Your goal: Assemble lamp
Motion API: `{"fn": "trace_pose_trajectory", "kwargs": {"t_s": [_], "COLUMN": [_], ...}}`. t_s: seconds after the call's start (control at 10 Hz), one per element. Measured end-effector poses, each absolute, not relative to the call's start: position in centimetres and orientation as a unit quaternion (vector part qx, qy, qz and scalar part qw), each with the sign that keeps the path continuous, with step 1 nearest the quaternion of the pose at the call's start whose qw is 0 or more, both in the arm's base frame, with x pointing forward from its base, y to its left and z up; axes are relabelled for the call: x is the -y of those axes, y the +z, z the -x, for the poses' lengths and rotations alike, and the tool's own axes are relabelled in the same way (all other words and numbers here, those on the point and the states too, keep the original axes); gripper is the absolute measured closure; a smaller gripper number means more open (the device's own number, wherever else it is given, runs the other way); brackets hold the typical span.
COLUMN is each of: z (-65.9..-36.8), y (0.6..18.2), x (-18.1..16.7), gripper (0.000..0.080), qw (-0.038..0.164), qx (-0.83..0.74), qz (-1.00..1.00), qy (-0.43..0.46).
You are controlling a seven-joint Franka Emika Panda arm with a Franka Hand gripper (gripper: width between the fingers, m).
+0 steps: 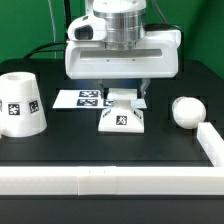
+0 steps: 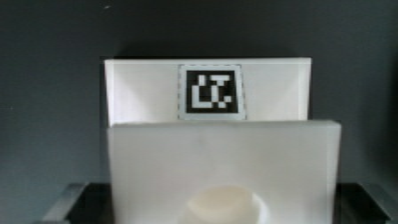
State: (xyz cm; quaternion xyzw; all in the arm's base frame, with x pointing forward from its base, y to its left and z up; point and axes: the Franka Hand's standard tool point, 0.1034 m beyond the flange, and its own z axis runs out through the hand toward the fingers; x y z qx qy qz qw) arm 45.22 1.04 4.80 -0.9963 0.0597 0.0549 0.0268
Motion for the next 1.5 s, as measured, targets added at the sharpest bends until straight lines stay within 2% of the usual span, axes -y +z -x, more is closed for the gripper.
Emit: {"fn": "trace_pose_trajectory", "kwargs": {"t_s": [0.4,0.8,1.3,1.5], "z": [-45.4,-51.0,-56.7,-58.1], "y": [4.8,4.9,4.9,5.0], "x": [-1.2,-3.9,-6.6,-7.1], "gripper": [0.0265,0.0265,0.0265,0.0265], "qw": [0.027,0.034,0.04,0.042], "qx": [-0.057,-0.028,-0.008,-0.007], "qz": [0.996,0.998,0.999,0.999], "qy": [0.057,0.038,0.005,-0.002]}}
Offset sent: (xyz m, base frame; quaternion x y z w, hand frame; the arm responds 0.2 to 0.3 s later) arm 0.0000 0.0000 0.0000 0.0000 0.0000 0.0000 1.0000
